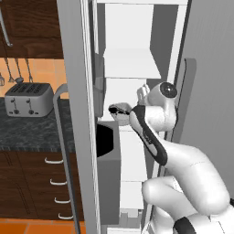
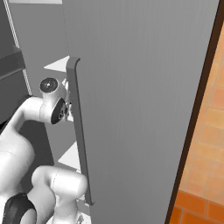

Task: Take the meat container that has the fish and place it on the second highest rack of the freezer. Then take the vegetable container that has the avocado and carrot and place it on the highest rack of the freezer.

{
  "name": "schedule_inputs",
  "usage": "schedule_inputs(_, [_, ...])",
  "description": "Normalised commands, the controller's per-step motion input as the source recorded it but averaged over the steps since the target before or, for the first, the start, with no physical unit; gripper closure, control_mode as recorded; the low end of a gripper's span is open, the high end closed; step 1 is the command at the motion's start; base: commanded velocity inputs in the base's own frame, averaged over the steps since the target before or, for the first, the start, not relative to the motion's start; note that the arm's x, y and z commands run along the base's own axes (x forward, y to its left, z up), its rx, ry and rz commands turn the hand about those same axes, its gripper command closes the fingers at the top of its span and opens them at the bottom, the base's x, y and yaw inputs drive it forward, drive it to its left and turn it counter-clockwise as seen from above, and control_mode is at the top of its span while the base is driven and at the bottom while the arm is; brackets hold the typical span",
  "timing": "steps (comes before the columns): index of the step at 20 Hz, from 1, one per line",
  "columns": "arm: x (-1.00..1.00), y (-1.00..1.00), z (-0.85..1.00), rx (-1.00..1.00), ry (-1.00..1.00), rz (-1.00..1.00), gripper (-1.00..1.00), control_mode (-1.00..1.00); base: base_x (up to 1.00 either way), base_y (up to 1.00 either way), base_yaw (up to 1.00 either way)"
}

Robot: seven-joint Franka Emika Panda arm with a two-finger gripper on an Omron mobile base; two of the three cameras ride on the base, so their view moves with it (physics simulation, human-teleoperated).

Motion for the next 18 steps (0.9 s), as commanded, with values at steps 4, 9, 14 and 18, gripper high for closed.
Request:
schedule_inputs(4, [-1.00, 0.00, 0.91, -0.05, 0.11, 0.01, -1.00, -1.00, 0.00, 0.00, 0.00])
schedule_inputs(9, [-1.00, -0.12, 0.46, -0.16, 0.16, 0.13, -1.00, -1.00, 0.00, 0.00, 0.00])
schedule_inputs(14, [-0.90, -0.06, 0.30, -0.21, 0.27, 0.40, -1.00, -1.00, 0.00, 0.00, 0.00])
schedule_inputs(18, [-0.34, 0.00, 0.38, -0.22, 0.30, 0.57, -1.00, -1.00, 0.00, 0.00, 0.00])
